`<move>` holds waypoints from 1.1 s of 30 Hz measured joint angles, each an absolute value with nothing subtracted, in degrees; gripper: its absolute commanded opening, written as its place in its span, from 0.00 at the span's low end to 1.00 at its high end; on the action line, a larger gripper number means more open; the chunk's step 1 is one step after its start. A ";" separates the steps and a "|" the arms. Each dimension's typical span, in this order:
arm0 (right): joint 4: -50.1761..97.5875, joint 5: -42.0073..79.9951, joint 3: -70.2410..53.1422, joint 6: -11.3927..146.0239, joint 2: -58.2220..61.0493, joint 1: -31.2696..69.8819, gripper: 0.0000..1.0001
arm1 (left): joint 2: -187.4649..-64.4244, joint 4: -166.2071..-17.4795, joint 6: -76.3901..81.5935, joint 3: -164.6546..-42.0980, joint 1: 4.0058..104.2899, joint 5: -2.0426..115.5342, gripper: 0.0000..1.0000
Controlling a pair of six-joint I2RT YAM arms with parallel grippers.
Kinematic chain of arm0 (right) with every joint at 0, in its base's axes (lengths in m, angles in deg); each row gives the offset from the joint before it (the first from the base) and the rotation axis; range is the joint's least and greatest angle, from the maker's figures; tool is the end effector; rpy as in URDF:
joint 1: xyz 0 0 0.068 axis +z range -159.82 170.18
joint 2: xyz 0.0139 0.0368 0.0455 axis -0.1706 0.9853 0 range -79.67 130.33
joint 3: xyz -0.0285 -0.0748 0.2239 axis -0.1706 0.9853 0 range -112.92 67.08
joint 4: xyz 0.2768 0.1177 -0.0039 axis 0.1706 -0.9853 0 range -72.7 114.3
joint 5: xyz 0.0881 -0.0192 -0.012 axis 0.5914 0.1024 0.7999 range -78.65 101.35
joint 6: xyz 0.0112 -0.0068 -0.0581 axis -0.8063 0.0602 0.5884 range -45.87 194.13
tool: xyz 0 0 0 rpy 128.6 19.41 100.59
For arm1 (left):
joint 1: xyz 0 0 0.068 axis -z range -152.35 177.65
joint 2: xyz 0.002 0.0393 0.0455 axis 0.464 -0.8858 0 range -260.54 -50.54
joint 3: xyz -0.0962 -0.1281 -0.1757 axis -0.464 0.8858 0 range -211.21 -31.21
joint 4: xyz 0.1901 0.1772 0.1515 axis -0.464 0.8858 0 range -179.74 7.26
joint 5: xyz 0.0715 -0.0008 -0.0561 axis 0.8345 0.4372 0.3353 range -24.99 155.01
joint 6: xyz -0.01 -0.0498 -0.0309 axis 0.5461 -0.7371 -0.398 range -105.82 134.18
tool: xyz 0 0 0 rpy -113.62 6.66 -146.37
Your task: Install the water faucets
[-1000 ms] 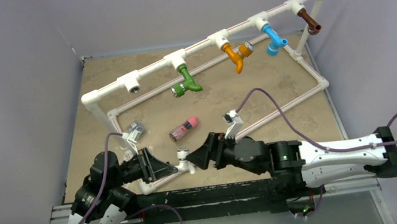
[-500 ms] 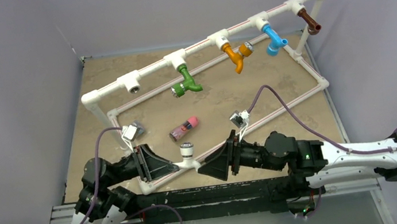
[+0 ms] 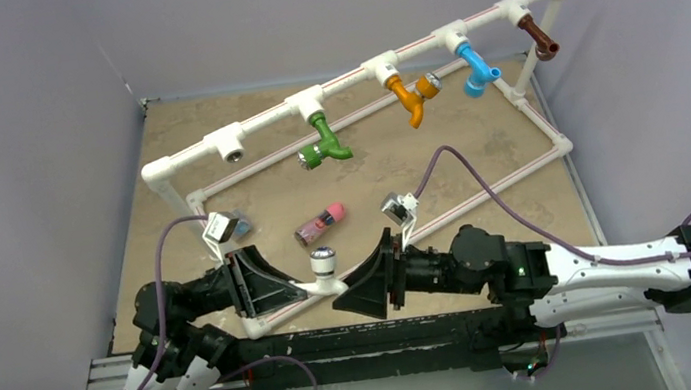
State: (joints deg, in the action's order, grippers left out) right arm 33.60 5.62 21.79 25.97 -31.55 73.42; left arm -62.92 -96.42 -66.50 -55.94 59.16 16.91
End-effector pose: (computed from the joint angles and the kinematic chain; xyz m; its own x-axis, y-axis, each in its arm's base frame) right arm 0.0367 0.2715 0.3420 -0.7186 0.2354 -0.6543 -0.6612 0.0604 0.7478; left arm 0.1214 -0.1125 0.3159 -0.8914 -0.2265 -0.3926 0.4280 -0.1356 -0.8935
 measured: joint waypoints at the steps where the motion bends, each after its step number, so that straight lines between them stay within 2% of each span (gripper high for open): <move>1: 33.75 5.75 21.46 26.19 -31.22 73.42 0.54 | -62.92 -96.61 -66.74 -55.94 59.16 16.82 0.00; 11: 35.42 6.40 19.71 28.04 -28.49 73.42 0.31 | -61.28 -98.78 -69.28 -55.02 59.16 16.76 0.00; 12: 35.39 6.38 19.71 28.24 -28.31 73.42 0.21 | -61.15 -98.95 -69.43 -54.82 59.16 16.76 0.00; 13: 35.37 6.38 19.71 28.46 -28.20 73.42 0.02 | -61.06 -99.04 -69.59 -54.69 59.16 16.76 0.00; 14: 35.28 6.42 19.71 28.79 -28.01 73.42 0.00 | -61.00 -99.17 -69.78 -54.63 59.16 16.74 0.00; 21: 35.31 6.12 19.69 29.53 -27.92 73.42 0.00 | -60.58 -99.59 -70.24 -54.32 59.11 17.00 0.00; 24: 35.24 5.40 19.71 29.84 -28.03 73.42 0.00 | -60.52 -99.08 -70.15 -54.32 59.11 17.46 0.07; 27: 34.85 4.72 19.71 30.41 -28.07 73.42 0.00 | -60.52 -98.17 -69.67 -54.32 59.11 17.83 0.00; 30: 34.48 4.41 19.71 31.06 -28.07 73.44 0.00 | -60.52 -97.29 -69.00 -54.32 59.11 18.07 0.00; 31: 34.48 4.41 19.71 31.19 -28.05 73.42 0.02 | -60.54 -97.27 -68.95 -54.32 59.11 18.07 0.00; 33: 34.45 4.41 19.62 31.54 -27.94 73.42 0.15 | -60.54 -97.25 -68.73 -54.32 59.11 18.07 0.00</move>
